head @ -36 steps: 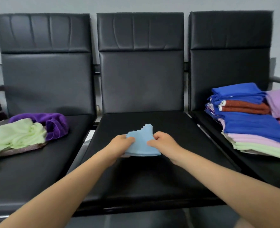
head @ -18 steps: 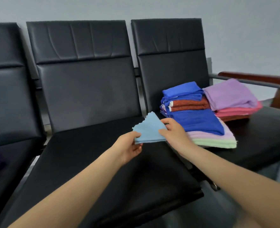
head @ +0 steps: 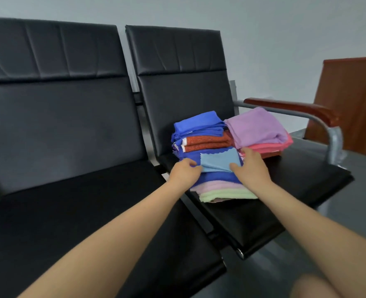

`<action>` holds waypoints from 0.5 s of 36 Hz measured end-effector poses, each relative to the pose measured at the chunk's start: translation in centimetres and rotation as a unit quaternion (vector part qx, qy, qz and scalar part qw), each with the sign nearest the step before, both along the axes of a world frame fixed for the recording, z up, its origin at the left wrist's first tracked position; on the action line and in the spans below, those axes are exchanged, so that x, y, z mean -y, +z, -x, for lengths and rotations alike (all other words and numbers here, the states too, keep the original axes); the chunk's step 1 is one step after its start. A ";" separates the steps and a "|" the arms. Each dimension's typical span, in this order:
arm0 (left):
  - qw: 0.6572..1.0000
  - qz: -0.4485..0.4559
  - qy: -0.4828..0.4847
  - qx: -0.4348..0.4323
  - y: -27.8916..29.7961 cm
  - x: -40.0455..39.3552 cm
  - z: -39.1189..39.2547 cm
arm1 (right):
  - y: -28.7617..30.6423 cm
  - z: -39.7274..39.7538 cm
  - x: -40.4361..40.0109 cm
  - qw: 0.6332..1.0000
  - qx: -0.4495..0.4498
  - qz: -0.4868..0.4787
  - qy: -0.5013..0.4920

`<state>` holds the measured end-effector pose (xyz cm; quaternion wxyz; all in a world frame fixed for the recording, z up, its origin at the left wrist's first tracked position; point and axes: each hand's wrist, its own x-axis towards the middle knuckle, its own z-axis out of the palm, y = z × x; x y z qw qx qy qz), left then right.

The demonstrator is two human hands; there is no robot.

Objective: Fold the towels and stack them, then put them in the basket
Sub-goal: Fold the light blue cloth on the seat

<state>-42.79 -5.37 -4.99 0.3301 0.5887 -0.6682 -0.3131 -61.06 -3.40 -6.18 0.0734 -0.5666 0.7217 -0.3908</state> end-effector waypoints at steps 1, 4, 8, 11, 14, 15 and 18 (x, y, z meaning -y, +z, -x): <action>1.000 0.014 0.000 0.003 0.1 -0.3 -0.4 | 0.2 -0.2 -0.2 1.000 -0.018 0.012 -0.003; 1.000 0.029 0.009 -0.008 0.1 -1.2 -2.6 | 1.2 -1.3 -1.1 0.993 -0.085 0.080 -0.006; 0.998 0.039 0.035 -0.020 0.6 -3.3 -7.4 | 2.1 -5.0 -2.7 0.985 -0.047 0.142 0.091; 0.996 0.053 0.068 -0.013 0.9 -5.2 -12.0 | 2.3 -9.7 -4.1 0.979 0.034 0.089 0.179; 0.992 0.062 0.112 -0.018 0.5 -6.9 -17.0 | 1.9 -14.5 -5.2 0.962 0.059 0.012 0.266; 0.989 0.063 0.134 -0.023 0.3 -7.6 -18.8 | 1.7 -16.3 -5.6 0.952 0.065 -0.009 0.298; 0.976 0.059 0.206 -0.045 -0.7 -9.6 -24.1 | 1.1 -20.9 -6.8 0.923 0.083 -0.071 0.368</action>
